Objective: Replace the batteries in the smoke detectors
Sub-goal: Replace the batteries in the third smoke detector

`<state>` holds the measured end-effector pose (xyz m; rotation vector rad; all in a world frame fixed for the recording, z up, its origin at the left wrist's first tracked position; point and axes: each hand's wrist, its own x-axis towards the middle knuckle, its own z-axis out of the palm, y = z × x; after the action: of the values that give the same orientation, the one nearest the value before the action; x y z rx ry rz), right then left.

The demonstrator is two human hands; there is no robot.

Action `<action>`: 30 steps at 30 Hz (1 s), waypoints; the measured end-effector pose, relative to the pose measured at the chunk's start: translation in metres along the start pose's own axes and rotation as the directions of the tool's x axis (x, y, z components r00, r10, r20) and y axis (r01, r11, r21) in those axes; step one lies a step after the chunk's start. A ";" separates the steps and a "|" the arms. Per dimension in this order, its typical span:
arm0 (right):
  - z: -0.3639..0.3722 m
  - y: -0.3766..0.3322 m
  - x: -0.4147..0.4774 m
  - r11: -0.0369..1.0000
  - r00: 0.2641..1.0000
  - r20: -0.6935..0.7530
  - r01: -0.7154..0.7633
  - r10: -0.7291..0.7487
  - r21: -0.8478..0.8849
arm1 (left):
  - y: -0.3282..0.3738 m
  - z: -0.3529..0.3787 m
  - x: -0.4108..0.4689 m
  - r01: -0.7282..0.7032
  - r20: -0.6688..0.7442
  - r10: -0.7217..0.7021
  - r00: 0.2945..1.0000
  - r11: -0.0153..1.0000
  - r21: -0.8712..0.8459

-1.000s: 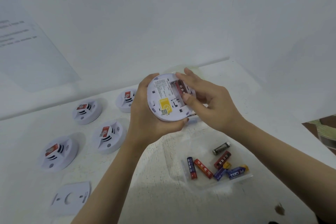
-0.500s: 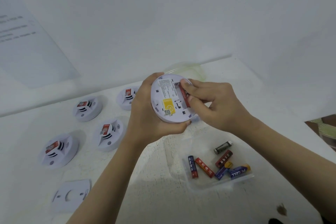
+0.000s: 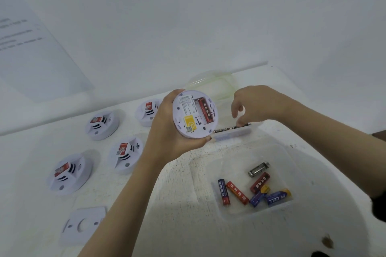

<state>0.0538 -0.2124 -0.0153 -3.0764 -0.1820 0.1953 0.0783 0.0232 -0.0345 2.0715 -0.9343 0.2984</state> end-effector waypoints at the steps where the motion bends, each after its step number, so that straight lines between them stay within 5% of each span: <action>1: 0.001 -0.001 0.003 0.998 0.999 0.030 0.020 -0.018 -0.054 | -0.002 0.001 -0.001 0.010 0.007 -0.010 1.000 1.000 -0.002; 16: 0.020 -0.002 0.022 0.992 0.998 0.028 0.068 -0.065 -0.108 | -0.012 0.002 -0.004 0.063 0.000 -0.063 0.998 0.998 0.010; 20: 0.009 -0.005 0.016 0.989 0.998 0.065 0.000 -0.010 0.148 | -0.011 0.002 -0.007 0.072 -0.002 -0.072 0.997 0.997 0.014; 24: -0.010 -0.015 -0.002 0.967 0.989 -0.144 -0.005 0.043 0.256 | -0.009 -0.002 -0.009 0.077 -0.019 -0.077 0.997 0.997 0.005; 30: -0.015 -0.058 -0.034 0.839 0.868 -0.494 0.297 -0.039 0.455 | -0.010 -0.003 -0.017 0.122 -0.088 -0.122 0.989 0.993 -0.009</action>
<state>0.0157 -0.1597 0.0074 -2.4469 -0.3208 -0.4406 0.0742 0.0379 -0.0469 2.0848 -0.7515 0.3205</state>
